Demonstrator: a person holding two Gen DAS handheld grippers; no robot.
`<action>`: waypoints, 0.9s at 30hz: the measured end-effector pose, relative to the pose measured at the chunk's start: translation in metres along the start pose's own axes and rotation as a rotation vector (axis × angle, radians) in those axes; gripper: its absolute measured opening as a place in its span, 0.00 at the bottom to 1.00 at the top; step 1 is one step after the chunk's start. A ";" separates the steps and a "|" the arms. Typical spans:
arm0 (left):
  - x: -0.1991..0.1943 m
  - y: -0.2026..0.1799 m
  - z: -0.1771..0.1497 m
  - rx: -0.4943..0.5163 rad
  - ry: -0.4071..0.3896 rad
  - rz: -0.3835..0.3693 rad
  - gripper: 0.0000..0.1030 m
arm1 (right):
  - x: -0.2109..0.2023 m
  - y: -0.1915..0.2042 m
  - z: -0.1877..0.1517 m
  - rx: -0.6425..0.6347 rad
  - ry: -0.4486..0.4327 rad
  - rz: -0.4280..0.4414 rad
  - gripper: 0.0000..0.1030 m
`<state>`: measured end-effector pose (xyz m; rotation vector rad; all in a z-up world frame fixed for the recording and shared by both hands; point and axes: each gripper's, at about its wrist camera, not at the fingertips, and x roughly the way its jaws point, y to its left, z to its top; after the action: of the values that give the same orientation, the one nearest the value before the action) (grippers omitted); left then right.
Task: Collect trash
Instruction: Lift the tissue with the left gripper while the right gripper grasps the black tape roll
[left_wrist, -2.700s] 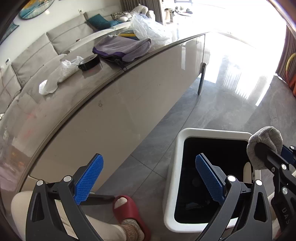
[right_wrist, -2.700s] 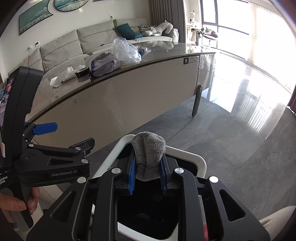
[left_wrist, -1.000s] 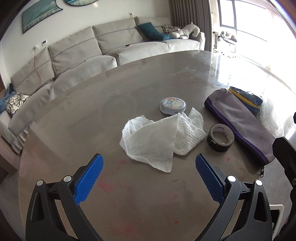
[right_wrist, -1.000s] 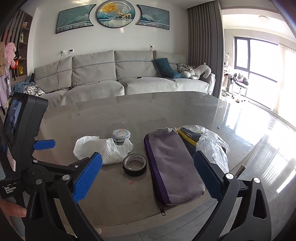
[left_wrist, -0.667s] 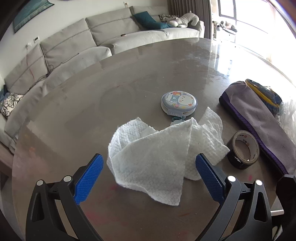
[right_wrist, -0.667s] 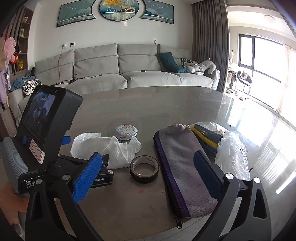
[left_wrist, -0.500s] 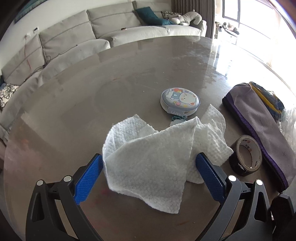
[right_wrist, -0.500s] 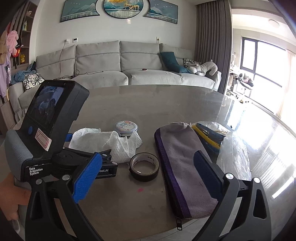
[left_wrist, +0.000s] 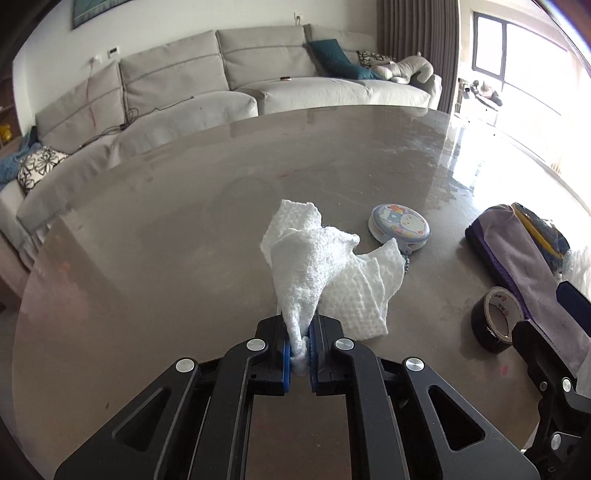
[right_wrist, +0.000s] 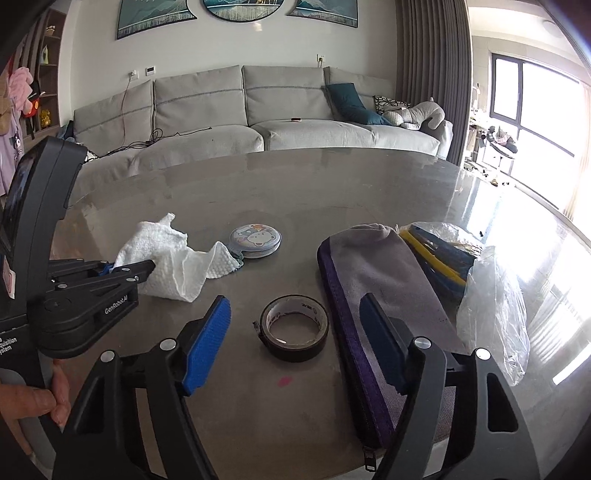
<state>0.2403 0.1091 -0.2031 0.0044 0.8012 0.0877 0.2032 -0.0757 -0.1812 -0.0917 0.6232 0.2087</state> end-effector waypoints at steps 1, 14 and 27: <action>-0.003 0.008 0.001 -0.028 -0.014 -0.001 0.07 | 0.004 0.004 0.000 -0.011 0.010 0.003 0.66; -0.015 -0.002 0.008 0.000 -0.084 0.001 0.07 | 0.046 0.028 -0.006 -0.102 0.151 -0.016 0.14; -0.035 -0.008 0.007 0.000 -0.158 -0.001 0.07 | 0.001 0.017 0.005 -0.059 0.077 0.057 0.13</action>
<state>0.2218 0.0986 -0.1733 0.0109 0.6429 0.0858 0.2025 -0.0583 -0.1782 -0.1394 0.6968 0.2800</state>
